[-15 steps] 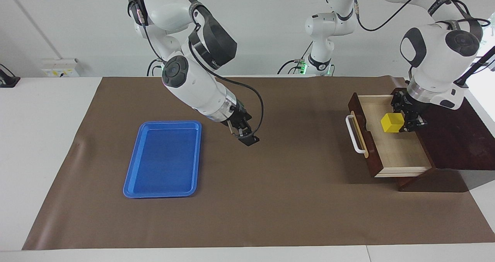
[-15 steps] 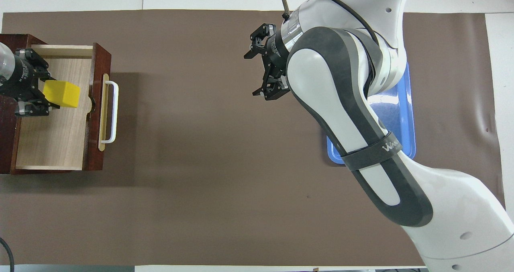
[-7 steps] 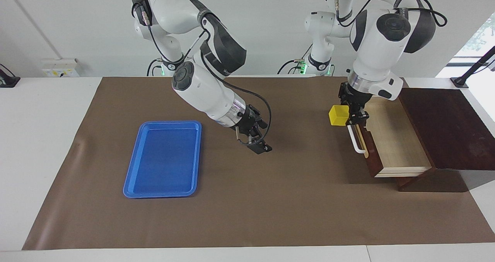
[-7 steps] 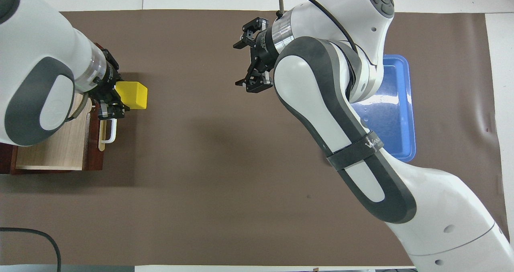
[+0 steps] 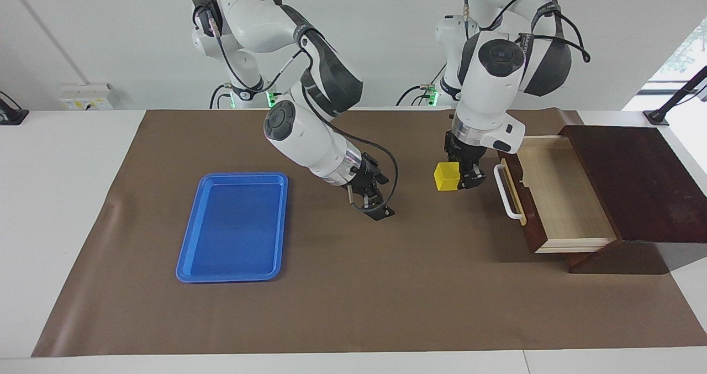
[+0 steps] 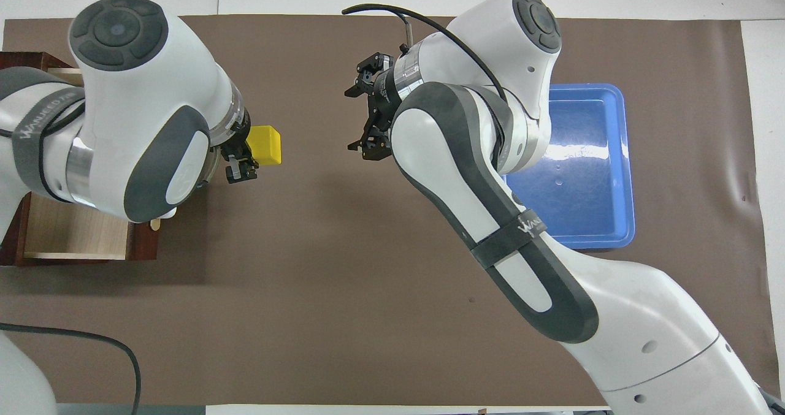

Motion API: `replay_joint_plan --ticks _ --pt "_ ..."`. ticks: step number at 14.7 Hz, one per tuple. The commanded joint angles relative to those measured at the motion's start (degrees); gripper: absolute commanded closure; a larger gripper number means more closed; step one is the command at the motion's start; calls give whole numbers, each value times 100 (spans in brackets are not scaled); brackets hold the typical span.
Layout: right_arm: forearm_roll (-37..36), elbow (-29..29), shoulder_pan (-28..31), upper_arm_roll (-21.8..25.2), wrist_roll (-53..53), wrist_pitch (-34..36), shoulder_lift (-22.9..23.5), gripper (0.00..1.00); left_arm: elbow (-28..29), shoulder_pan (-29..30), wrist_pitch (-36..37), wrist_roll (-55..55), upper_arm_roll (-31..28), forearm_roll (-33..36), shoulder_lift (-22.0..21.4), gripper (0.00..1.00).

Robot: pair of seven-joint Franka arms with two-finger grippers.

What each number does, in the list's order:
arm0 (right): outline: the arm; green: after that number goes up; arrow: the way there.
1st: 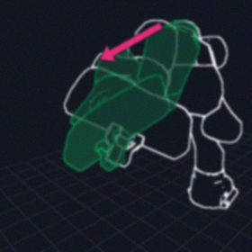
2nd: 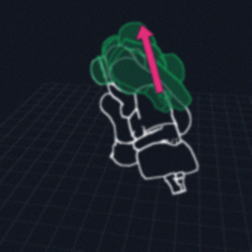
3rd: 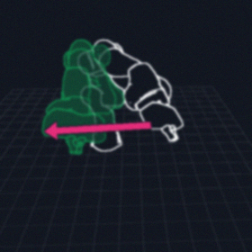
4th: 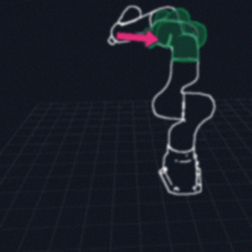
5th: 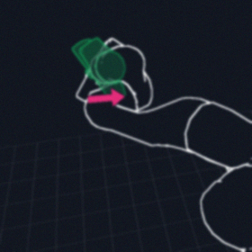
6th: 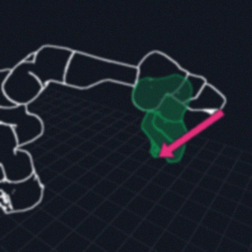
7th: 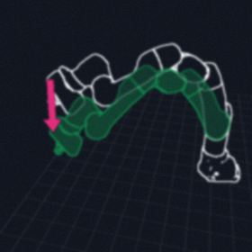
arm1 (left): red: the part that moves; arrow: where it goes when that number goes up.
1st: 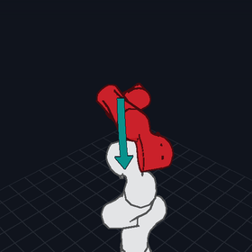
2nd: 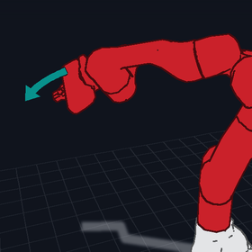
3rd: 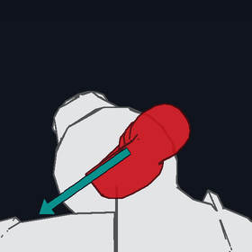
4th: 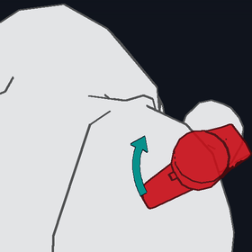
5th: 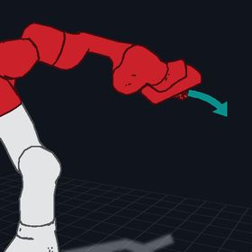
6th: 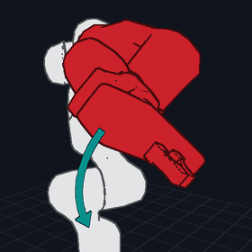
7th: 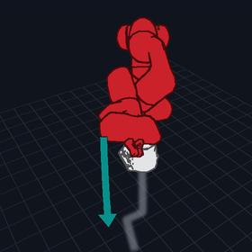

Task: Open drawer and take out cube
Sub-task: 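Lift the cube out with the left gripper while the right gripper approaches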

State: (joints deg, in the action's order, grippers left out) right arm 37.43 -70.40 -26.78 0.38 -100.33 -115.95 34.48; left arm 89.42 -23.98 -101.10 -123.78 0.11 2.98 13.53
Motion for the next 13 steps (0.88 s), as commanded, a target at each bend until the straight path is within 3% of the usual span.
replay_joint_plan --ticks 1,13 --pt "125 -184 -29 23 -57 -94 -100 8 -110 -169 -103 -102 -90 -78 62 100" --pt "107 -96 -521 15 -109 -374 -21 10 84 -186 -516 -753 -82 -263 36 100"
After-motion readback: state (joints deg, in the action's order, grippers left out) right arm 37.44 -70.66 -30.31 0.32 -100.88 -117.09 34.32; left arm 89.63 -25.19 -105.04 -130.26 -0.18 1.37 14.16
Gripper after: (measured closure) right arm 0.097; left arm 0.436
